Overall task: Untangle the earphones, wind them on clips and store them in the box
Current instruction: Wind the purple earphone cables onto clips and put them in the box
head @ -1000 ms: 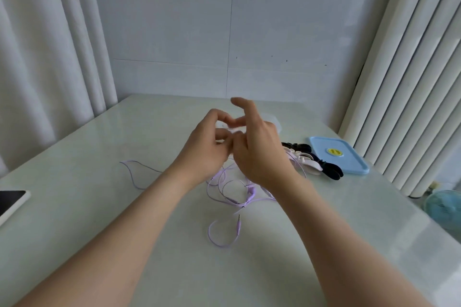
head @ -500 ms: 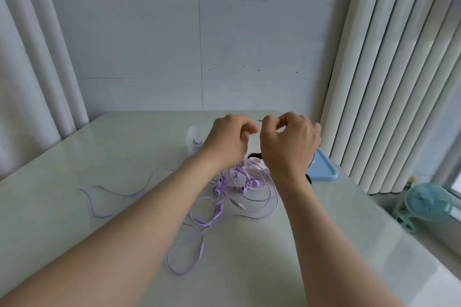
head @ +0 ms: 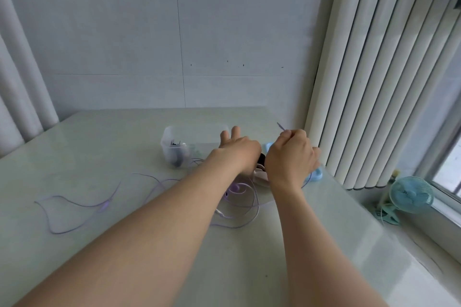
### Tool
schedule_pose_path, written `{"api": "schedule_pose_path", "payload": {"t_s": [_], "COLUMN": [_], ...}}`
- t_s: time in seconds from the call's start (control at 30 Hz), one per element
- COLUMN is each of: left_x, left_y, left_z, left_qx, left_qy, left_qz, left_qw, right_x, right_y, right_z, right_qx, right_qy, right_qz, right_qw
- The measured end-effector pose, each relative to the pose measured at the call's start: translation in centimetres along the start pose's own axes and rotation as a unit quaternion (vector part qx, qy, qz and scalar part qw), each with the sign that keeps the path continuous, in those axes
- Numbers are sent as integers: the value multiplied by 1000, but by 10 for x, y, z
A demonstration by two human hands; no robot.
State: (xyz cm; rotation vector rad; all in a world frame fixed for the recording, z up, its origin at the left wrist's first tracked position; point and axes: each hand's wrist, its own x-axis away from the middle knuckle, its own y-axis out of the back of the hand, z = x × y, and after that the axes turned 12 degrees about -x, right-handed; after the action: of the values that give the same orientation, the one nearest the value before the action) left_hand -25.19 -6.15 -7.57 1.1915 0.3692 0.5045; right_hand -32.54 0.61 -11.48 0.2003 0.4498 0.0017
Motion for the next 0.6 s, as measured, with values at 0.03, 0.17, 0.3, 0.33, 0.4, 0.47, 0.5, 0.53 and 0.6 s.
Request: {"api": "schedule_pose_path", "payload": {"t_s": [0.03, 0.17, 0.3, 0.33, 0.4, 0.47, 0.5, 0.53, 0.6], "left_x": [-1, -9, -13, -15, -17, -12, -8, -1, 17], "left_y": [-1, -4, -8, -10, -8, -2, 2, 4, 4], "left_z": [0, 1, 1, 2, 5, 13, 19, 26, 42], "left_qx": [0, 22, 50, 71, 137, 196, 222, 252, 343], "left_qy": [-2, -7, -5, 1, 17, 43, 55, 63, 74], "left_qz": [2, -29, -101, -132, -200, -263, -287, -306, -333], "left_qw": [1000, 999, 994, 989, 970, 944, 930, 916, 875], "right_x": [0, 0, 1, 2, 5, 13, 17, 23, 32], "right_y": [-1, -2, -1, 0, 1, 1, 1, 1, 1], "right_z": [0, 3, 6, 9, 15, 25, 30, 34, 40], "right_qx": [-1, -18, -45, -56, -79, -103, -112, -116, -114], "right_qy": [3, 24, 34, 41, 65, 113, 143, 174, 242], "right_qz": [-4, -25, -50, -57, -71, -72, -66, -54, -12], "right_qw": [1000, 999, 997, 996, 992, 986, 981, 976, 964]}}
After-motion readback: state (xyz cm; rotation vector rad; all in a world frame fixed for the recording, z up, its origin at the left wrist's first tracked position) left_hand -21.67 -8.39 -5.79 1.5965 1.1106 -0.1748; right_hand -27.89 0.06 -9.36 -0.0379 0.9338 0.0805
